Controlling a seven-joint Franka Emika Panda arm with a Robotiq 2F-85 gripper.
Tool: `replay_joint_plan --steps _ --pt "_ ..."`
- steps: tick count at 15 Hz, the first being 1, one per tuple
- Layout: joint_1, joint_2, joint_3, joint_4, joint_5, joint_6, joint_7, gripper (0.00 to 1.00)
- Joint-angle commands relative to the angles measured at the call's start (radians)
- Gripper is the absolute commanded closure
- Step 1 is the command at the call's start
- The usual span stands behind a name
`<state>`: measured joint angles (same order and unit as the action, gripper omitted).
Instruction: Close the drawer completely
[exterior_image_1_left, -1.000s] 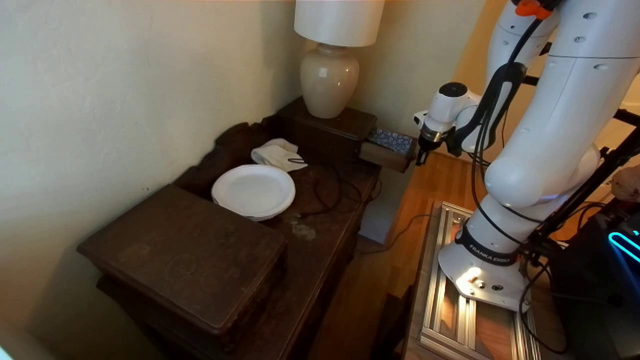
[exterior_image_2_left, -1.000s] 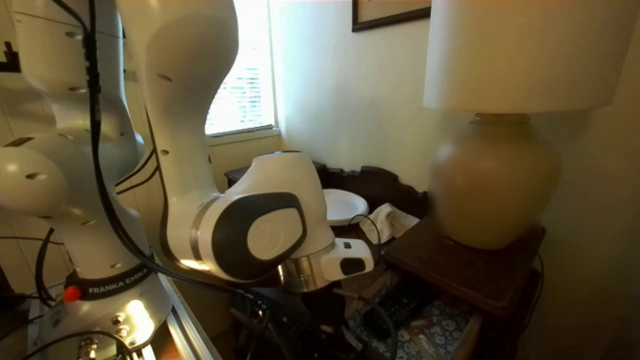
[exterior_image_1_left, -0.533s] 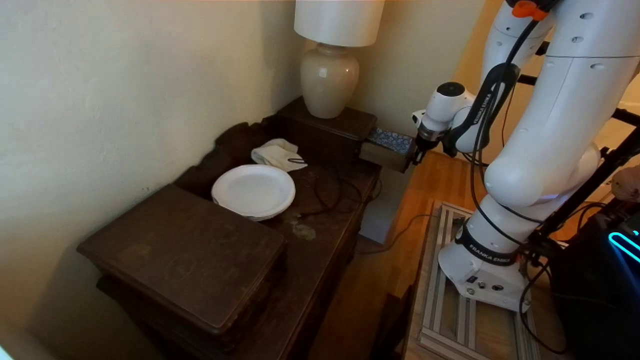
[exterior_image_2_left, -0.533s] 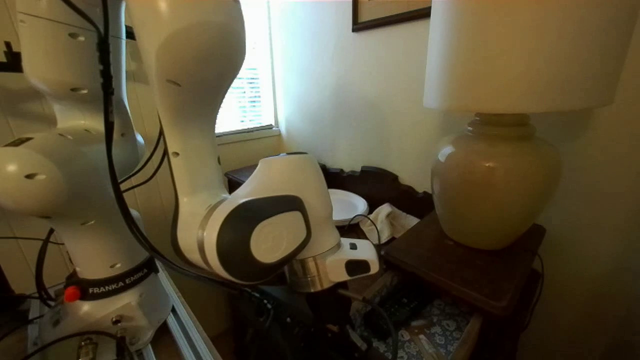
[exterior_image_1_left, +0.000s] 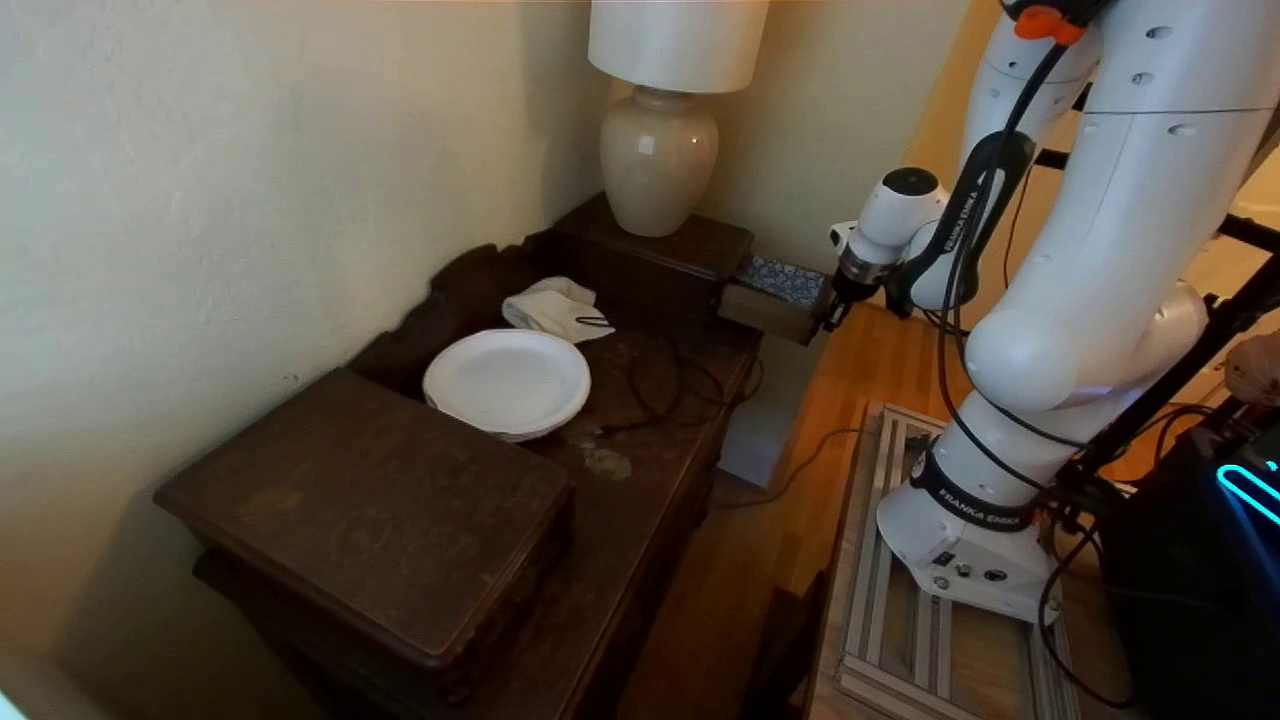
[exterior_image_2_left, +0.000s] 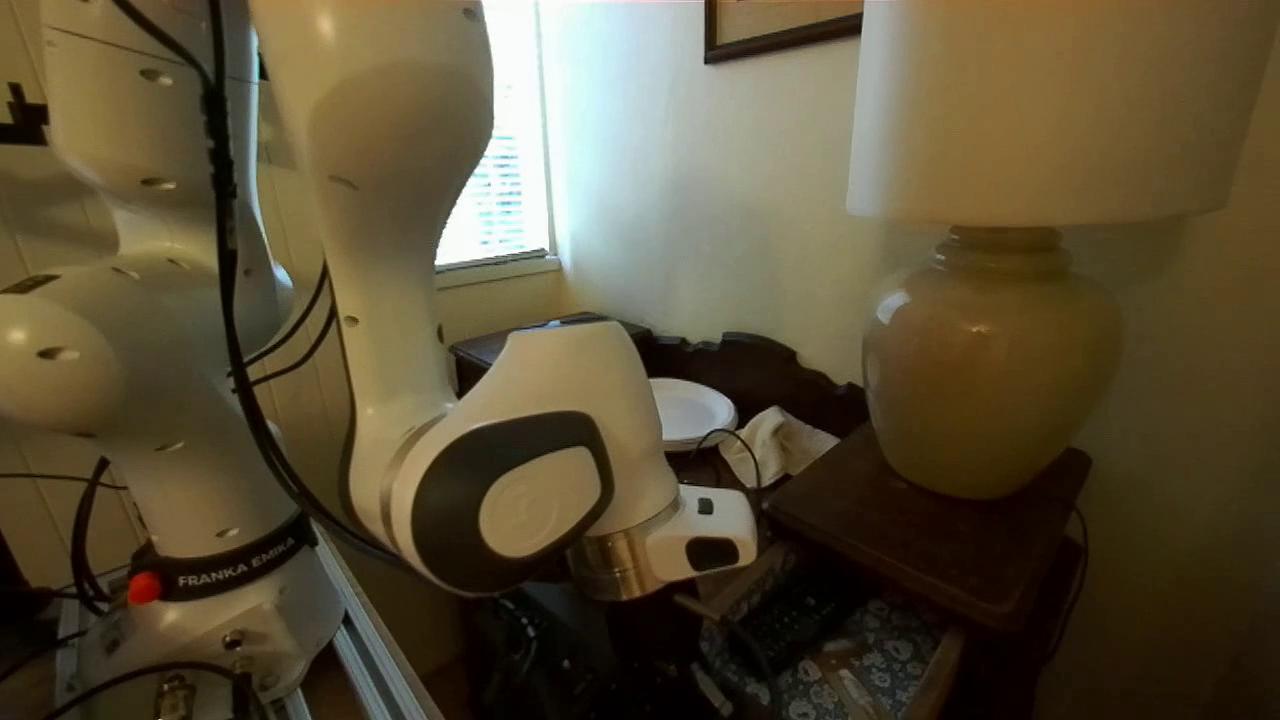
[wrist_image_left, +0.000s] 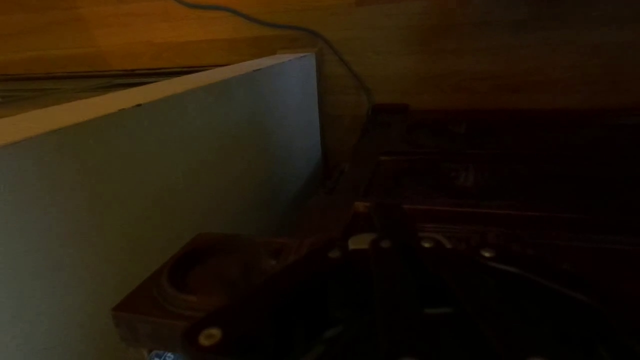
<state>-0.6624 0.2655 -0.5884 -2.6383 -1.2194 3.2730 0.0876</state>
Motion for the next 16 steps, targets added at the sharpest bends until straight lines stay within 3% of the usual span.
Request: replay_joint_plan --steps 1,6,7,8,9,16 --pt "-0.013 0.039 0.034 0.075 0.034 0.073 0.009 1.0" --pt "-0.026 0.052 0.063 0.087 0.05 0.133 0.026 1.0" --pt "-0.044 0.045 0.102 0.062 0.162 0.142 -0.074 1.0" --pt "-0.048 0.05 0.126 0.063 0.201 0.153 -0.081 1.0" --pt "-0.053 0.065 0.144 0.09 0.143 0.166 0.001 1.0" --pt "-0.09 0.155 0.277 0.236 0.152 0.175 0.074 1.0"
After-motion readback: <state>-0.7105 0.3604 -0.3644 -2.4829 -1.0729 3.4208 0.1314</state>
